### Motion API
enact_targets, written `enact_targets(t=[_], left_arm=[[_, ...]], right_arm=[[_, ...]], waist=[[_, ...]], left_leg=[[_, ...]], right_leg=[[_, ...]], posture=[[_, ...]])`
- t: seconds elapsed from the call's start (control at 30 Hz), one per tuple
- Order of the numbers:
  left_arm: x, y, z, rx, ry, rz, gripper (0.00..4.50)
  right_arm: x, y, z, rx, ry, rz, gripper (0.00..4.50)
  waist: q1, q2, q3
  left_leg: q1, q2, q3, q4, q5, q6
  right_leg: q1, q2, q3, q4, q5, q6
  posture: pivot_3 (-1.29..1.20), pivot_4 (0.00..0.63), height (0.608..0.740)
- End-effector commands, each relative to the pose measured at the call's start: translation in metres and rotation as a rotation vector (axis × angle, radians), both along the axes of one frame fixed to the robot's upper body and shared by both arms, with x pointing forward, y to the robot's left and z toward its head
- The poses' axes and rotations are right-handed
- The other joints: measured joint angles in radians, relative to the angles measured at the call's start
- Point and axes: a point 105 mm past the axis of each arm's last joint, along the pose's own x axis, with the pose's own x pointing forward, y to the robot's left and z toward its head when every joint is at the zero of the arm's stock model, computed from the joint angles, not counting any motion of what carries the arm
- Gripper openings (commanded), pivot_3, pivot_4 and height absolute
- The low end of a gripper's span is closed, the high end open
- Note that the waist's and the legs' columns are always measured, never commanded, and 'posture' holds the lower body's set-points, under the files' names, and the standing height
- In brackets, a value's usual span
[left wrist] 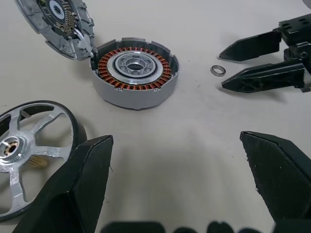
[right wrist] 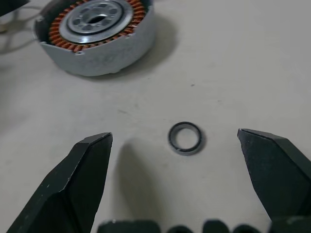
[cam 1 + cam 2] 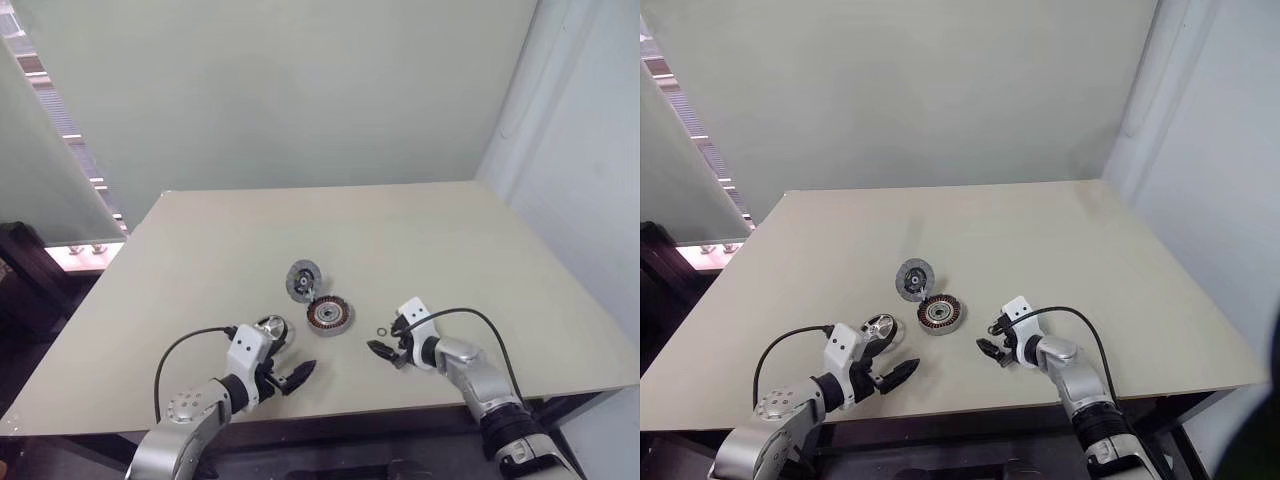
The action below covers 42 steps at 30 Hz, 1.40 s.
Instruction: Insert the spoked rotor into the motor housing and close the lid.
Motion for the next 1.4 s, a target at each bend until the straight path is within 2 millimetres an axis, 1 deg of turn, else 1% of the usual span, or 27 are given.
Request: enact_targets(t=[0.03, 0.37, 0.4, 0.47, 0.63, 0.73, 0.83, 1.03, 1.17, 1.27, 1.3, 1.37, 1.4], left_arm=[[0.003, -0.004, 0.011, 0.0, -0.054, -0.018, 4.48], [0.004, -0.003, 0.011, 0.007, -0.055, -0.015, 4.48], [0.004, -0.003, 0.011, 0.007, -0.056, -0.015, 4.49], [0.004, -0.003, 0.011, 0.006, -0.057, -0.015, 4.5], [0.004, -0.004, 0.012, 0.006, -0.061, -0.015, 4.5], [0.005, -0.004, 0.012, 0.006, -0.063, -0.015, 4.5], [0.005, -0.005, 0.012, 0.005, -0.064, -0.015, 4.5], [0.006, -0.004, 0.012, 0.004, -0.066, -0.012, 4.5], [0.006, -0.004, 0.013, 0.004, -0.068, -0.009, 4.5], [0.007, -0.003, 0.013, 0.005, -0.069, -0.007, 4.5], [0.007, -0.003, 0.013, 0.006, -0.07, -0.006, 4.5], [0.007, -0.002, 0.013, 0.008, -0.071, -0.005, 4.5], [0.007, -0.002, 0.013, 0.008, -0.072, -0.004, 4.5]], right_arm=[[0.01, 0.002, 0.013, 0.013, -0.06, -0.003, 4.5], [0.009, 0.003, 0.003, 0.001, -0.034, -0.005, 4.5], [0.008, 0.003, 0.002, -0.001, -0.031, -0.004, 4.33], [0.008, 0.003, 0.001, -0.003, -0.029, -0.004, 3.92], [0.008, 0.002, 0.0, -0.013, -0.024, -0.009, 2.18], [0.008, 0.0, 0.0, -0.017, -0.025, -0.015, 1.06], [0.008, -0.001, 0.001, -0.019, -0.029, -0.015, 0.05], [0.009, -0.002, 0.004, -0.017, -0.04, -0.013, 0.01], [0.016, -0.005, 0.015, 0.016, -0.07, -0.063, 0.01], [0.017, 0.0, 0.023, 0.049, -0.043, -0.053, 0.01], [0.016, 0.004, 0.026, 0.062, -0.028, -0.034, 0.18], [0.018, 0.01, 0.035, 0.075, -0.056, -0.017, 0.53], [0.018, 0.014, 0.039, 0.081, -0.053, 0.002, 0.89]], waist=[[0.0, 0.0, 0.0], [0.0, 0.0, 0.0], [0.0, 0.0, 0.0], [0.0, 0.0, 0.0], [-0.001, 0.0, 0.0], [-0.001, 0.0, 0.0], [-0.001, 0.0, 0.0], [-0.001, 0.0, 0.0], [-0.001, 0.0, 0.0], [-0.001, 0.0, 0.0], [-0.001, 0.0, 0.0], [-0.001, 0.0, 0.0], [-0.001, 0.0, 0.0]], left_leg=[[0.0, 0.0, 0.0, 0.0, 0.0, 0.0], [0.002, 0.0, 0.001, 0.0, 0.0, 0.0], [0.003, 0.0, 0.001, 0.0, 0.0, 0.0], [0.003, 0.0, 0.001, 0.0, 0.0, 0.0], [0.003, 0.0, 0.002, -0.001, 0.0, 0.0], [0.003, 0.0, 0.002, -0.001, 0.0, 0.001], [0.003, 0.0, 0.002, -0.001, 0.0, 0.001], [0.004, 0.0, 0.003, -0.001, 0.0, 0.001], [0.004, 0.0, 0.003, -0.001, 0.0, 0.001], [0.003, 0.0, 0.003, -0.001, 0.0, 0.001], [0.003, 0.0, 0.003, -0.001, 0.0, 0.001], [0.003, 0.0, 0.003, -0.001, 0.0, 0.001], [0.003, 0.0, 0.003, -0.001, 0.0, 0.001]], right_leg=[[0.0, 0.0, 0.0, 0.0, 0.0, 0.0], [0.001, 0.0, 0.001, 0.0, 0.0, 0.0], [0.002, 0.0, 0.001, 0.0, 0.0, 0.0], [0.002, 0.0, 0.001, 0.0, 0.0, 0.0], [0.002, 0.0, 0.002, 0.0, 0.0, 0.0], [0.001, 0.001, 0.002, 0.001, 0.0, 0.0], [0.001, 0.001, 0.002, 0.001, 0.0, 0.0], [0.002, 0.001, 0.003, 0.001, 0.0, 0.0], [0.001, 0.001, 0.003, 0.001, 0.0, 0.0], [0.001, 0.001, 0.004, 0.001, 0.0, 0.0], [0.001, 0.001, 0.004, 0.001, 0.0, 0.0], [0.001, 0.001, 0.004, 0.001, 0.0, 0.0], [0.001, 0.001, 0.004, 0.001, 0.0, 0.0]], posture=[[0.0, 0.0, 0.74], [0.0, 0.0, 0.74], [0.0, 0.0, 0.74], [0.0, 0.0, 0.74], [0.0, 0.0, 0.74], [0.0, 0.0, 0.74], [0.0, 0.0, 0.74], [0.0, 0.0, 0.74], [0.0, 0.0, 0.74], [0.0, 0.0, 0.74], [0.0, 0.0, 0.74], [0.0, 0.0, 0.74], [0.0, 0.0, 0.74]])
